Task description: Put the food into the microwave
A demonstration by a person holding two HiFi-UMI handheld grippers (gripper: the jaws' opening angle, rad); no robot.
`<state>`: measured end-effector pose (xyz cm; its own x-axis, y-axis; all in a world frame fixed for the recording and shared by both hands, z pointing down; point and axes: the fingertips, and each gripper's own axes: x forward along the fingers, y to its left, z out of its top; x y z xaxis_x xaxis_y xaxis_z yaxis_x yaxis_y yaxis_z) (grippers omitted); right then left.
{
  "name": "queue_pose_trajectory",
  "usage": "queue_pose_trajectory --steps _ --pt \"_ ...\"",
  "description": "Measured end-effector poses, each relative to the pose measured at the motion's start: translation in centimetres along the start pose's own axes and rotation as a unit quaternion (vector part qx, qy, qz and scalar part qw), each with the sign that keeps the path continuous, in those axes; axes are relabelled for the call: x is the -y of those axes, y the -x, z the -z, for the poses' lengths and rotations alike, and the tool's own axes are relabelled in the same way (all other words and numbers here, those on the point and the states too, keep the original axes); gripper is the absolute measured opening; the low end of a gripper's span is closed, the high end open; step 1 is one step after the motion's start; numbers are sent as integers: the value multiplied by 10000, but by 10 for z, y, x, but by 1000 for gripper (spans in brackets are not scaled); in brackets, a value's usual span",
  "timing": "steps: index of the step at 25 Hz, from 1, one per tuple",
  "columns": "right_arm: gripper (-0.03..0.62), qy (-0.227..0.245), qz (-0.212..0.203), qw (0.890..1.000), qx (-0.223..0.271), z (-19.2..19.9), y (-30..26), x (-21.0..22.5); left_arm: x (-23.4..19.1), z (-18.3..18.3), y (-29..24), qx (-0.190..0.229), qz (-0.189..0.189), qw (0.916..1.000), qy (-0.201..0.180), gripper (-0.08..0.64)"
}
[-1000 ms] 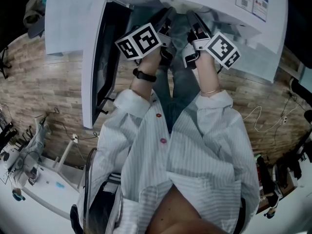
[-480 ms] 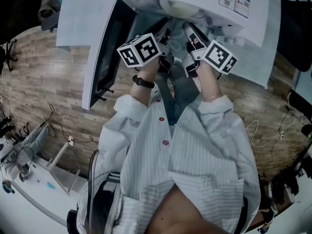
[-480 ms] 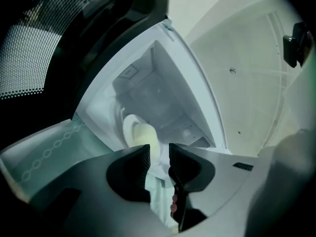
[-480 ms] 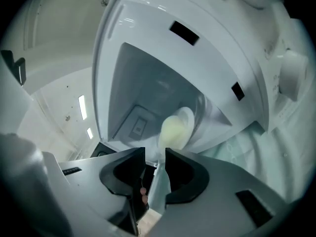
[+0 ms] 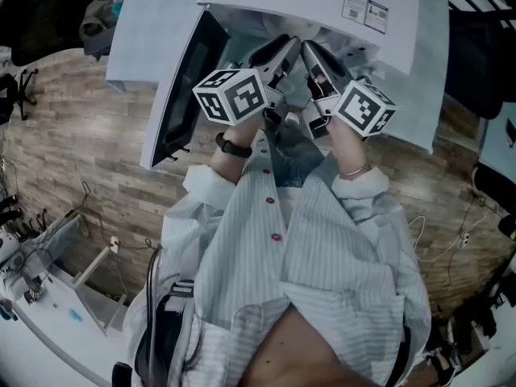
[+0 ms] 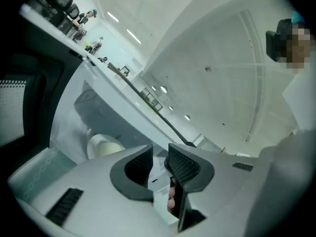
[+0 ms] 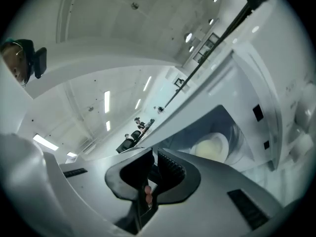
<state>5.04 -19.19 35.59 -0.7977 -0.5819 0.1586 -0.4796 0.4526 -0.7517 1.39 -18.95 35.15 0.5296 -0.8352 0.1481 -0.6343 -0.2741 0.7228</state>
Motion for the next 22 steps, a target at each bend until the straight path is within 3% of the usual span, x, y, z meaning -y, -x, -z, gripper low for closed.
queue_pose_trajectory --steps 8,15,19,22 --pt "48 1177 -243 9926 178 -37 28 -42 64 -22 8 203 605 9959 -633 41" --pt "41 1412 -423 9888 252 -50 50 -59 94 -31 15 234 966 9900 -1000 8" --pt "38 1686 -497 9841 269 -53 61 -71 104 -30 19 186 986 9840 -1473 8" --pt "37 1757 -531 9827 251 -55 63 -75 104 -32 19 182 992 9818 -1606 8"
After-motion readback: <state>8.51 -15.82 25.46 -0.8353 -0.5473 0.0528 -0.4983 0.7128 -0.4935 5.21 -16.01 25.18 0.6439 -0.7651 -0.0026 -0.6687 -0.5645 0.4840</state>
